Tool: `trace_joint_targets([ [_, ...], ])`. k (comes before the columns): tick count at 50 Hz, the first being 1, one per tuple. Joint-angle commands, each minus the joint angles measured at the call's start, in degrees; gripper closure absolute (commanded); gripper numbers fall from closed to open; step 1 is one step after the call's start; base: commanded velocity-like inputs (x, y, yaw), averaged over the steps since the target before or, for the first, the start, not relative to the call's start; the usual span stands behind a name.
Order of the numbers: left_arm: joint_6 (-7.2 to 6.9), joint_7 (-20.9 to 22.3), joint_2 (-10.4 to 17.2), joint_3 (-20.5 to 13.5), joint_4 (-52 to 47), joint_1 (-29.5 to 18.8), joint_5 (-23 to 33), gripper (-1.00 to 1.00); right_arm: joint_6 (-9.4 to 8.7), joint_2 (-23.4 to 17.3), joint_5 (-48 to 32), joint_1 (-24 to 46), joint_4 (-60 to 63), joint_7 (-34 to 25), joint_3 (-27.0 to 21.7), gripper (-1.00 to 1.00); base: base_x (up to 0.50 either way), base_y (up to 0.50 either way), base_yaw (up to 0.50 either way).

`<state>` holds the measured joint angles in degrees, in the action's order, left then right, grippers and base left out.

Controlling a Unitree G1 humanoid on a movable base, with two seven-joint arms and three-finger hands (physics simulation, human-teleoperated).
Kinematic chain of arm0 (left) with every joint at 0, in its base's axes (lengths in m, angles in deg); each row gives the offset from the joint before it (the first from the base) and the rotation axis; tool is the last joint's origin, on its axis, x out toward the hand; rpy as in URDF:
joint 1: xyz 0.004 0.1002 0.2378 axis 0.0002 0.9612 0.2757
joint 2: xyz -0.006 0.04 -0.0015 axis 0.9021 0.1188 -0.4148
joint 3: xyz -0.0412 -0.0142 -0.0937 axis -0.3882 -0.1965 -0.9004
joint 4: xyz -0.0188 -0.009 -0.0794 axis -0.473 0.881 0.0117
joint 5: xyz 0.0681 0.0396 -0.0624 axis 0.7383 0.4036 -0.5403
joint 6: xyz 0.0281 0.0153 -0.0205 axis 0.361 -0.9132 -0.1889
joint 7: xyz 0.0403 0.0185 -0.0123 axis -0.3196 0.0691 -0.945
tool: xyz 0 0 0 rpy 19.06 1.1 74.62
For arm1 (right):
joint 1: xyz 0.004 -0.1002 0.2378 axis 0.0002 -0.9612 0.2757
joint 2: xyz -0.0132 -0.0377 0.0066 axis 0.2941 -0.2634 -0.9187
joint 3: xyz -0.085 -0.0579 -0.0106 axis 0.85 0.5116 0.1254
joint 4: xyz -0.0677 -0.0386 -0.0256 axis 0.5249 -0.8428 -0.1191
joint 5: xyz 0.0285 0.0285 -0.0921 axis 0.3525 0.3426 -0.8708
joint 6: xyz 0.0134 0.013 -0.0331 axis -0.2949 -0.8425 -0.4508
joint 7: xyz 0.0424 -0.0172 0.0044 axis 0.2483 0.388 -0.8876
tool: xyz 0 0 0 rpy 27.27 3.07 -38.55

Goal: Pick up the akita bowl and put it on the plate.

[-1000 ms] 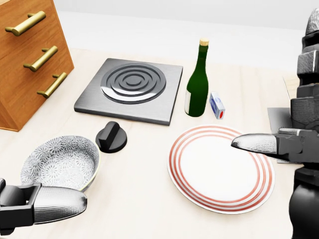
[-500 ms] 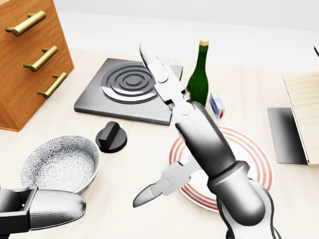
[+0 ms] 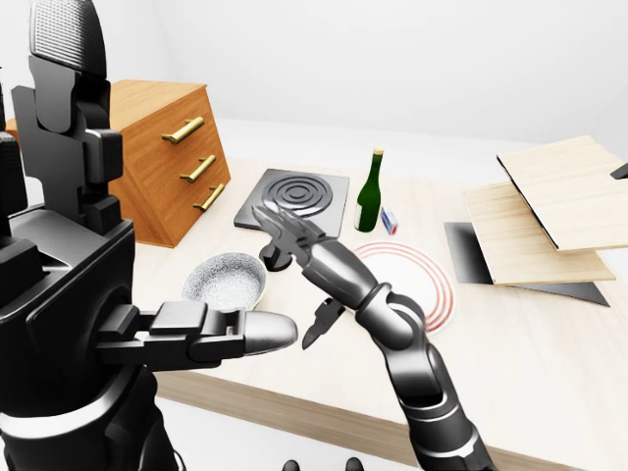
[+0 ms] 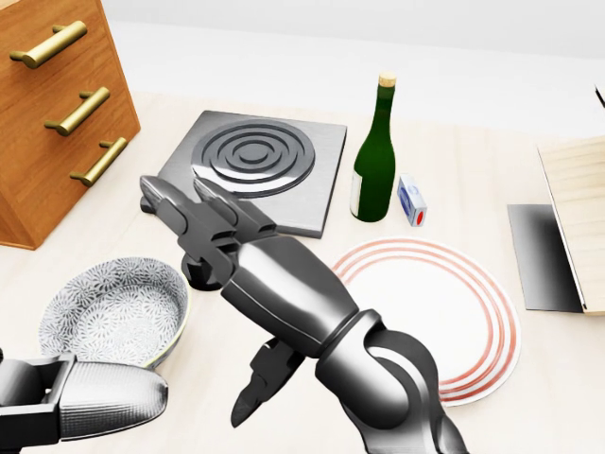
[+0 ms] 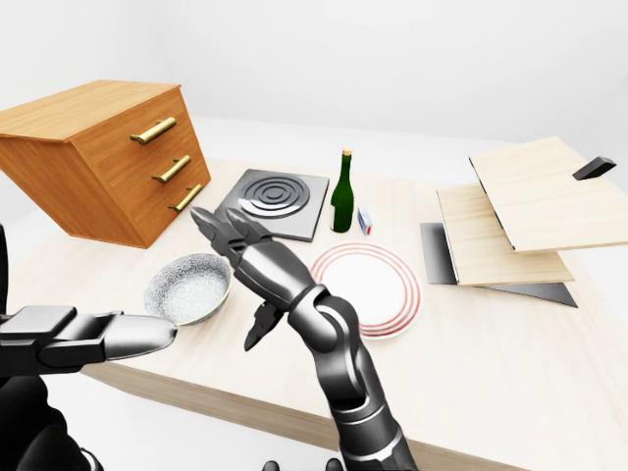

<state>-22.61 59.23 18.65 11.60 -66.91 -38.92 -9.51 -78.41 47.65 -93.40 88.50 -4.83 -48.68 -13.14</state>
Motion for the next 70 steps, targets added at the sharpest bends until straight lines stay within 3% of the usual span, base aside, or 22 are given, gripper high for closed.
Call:
trace_joint_targets([
  [1, 0.0, 0.39, -0.52, 1.02, -0.01, -0.22, 1.1, -0.91, 0.0, 1.54, -8.04, 3.13, -6.61, -0.55, -0.3, -1.0, 0.0, 0.0, 0.0],
  [10, 0.0, 1.4, -1.45, 1.37, -0.01, -0.7, 2.27, -0.91, 0.0, 3.33, -11.78, 3.54, -7.34, -1.92, 2.07, -1.0, 0.0, 0.0, 0.0],
  [13, 0.0, 1.52, -1.42, 1.51, -0.01, -1.08, 2.47, -0.91, 0.0, 2.9, -15.07, 4.83, -12.12, 1.47, 2.47, -1.0, 0.0, 0.0, 0.0],
  [20, 0.0, 1.79, -1.74, 2.2, -0.01, -1.71, 3.32, -0.91, 0.0, 3.94, -18.55, 0.94, -13.68, 1.01, 5.67, -1.0, 0.0, 0.0, 0.0],
  [23, 0.0, 2.04, -1.92, 2.5, -0.01, -2.2, 3.98, -0.91, 0.0, 4.55, -20.67, 1.57, -16.5, 3.61, 5.85, -1.0, 0.0, 0.0, 0.0],
  [28, 0.0, 2.53, -2.48, 2.78, -0.01, -2.18, 4.54, -0.91, 0.0, 7.9, -20.01, 3.23, -15.92, -0.65, 6.57, -1.0, 0.0, 0.0, 0.0],
  [39, 0.0, 2.83, -2.4, 2.3, -0.01, -2.81, 4.55, -0.91, 0.0, 10.14, -17.04, 4.7, -15.96, -5.23, 8.49, -1.0, 0.0, 0.0, 0.0],
  [44, 0.0, 2.82, -2.8, 2.7, -0.01, -2.25, 4.88, -0.91, 0.0, 12.65, -16.09, 7.74, -15.92, -7.25, 7.72, -1.0, 0.0, 0.0, 0.0],
  [49, 0.0, 3.07, -2.61, 2.34, -0.01, -2.96, 5.12, -0.91, 0.0, 13.4, -16.62, 9.6, -17.74, -5.59, 7.19, -1.0, 0.0, 0.0, 0.0],
  [57, 0.0, 3.22, -2.79, 1.85, -0.01, -3.27, 4.98, -0.91, 0.0, 9.57, -22.16, 14.7, -29.84, -0.43, 3.67, -1.0, 0.0, 0.0, 0.0],
  [64, 0.0, 3.19, -2.76, 2.53, -0.01, -3.46, 5.5, -0.91, 0.0, 11.63, -20.38, 17.87, -33.14, -5.9, 1.72, -1.0, 0.0, 0.0, 0.0],
  [70, 0.0, 3.63, -3.09, 2.3, -0.01, -3.42, 6.0, -0.91, 0.0, 10.76, -20.89, 19.2, -36.48, -6.45, 1.2, -1.0, 0.0, 0.0, 0.0],
])
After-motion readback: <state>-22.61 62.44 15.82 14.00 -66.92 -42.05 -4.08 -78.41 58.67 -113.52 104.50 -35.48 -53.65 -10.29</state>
